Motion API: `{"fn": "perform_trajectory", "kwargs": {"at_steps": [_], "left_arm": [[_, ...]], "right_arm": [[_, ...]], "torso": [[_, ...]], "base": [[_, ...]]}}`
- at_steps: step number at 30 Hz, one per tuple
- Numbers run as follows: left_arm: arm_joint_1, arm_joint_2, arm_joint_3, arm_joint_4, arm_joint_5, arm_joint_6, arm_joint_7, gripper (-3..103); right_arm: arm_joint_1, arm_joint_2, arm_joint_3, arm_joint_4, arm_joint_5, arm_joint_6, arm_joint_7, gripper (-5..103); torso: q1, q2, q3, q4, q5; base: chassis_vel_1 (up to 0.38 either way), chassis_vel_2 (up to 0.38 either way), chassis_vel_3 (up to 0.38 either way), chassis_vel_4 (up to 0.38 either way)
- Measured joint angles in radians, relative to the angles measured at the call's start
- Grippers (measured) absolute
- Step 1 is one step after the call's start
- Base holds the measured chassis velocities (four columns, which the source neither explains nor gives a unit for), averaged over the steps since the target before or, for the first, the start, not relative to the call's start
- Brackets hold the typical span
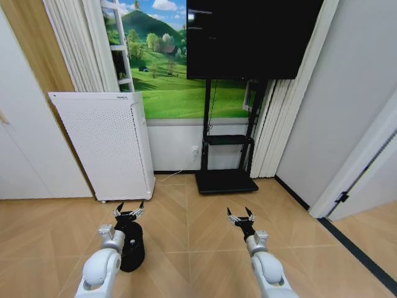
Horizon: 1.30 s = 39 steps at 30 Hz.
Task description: Pick up the trash bin and place the garbage on the floor into it.
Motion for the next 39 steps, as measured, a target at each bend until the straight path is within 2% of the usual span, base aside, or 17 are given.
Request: {"fn": "perform_trajectory", "kwargs": {"at_steps": [2, 12, 39], "left_arm": [[-0.003, 0.002, -0.001, 0.000, -0.006, 0.004, 0.000, 100], [-0.005, 0.000, 0.002, 0.003, -0.007, 0.006, -0.001, 100], [-0.018, 0.008, 0.001, 0.008, -0.013, 0.013, -0.010, 100]], "right_arm": [[0.002, 0.000, 0.000, 0.002, 0.005, -0.009, 0.019, 100], [0.007, -0.001, -0.002, 0.004, -0.021, -0.033, 0.070, 100], [0.008, -0.001, -0.002, 0.004, -0.022, -0.038, 0.074, 100]], "torso": [[0.007, 0.021, 0.014, 0.0000, 0.0000], [0.022, 0.063, 0.041, 0.0000, 0.0000], [0.065, 0.177, 0.112, -0.0001, 0.0001]], "base": [[0.000, 0.000, 0.000, 0.000], [0.000, 0.000, 0.000, 0.000], [0.000, 0.000, 0.000, 0.000]]}}
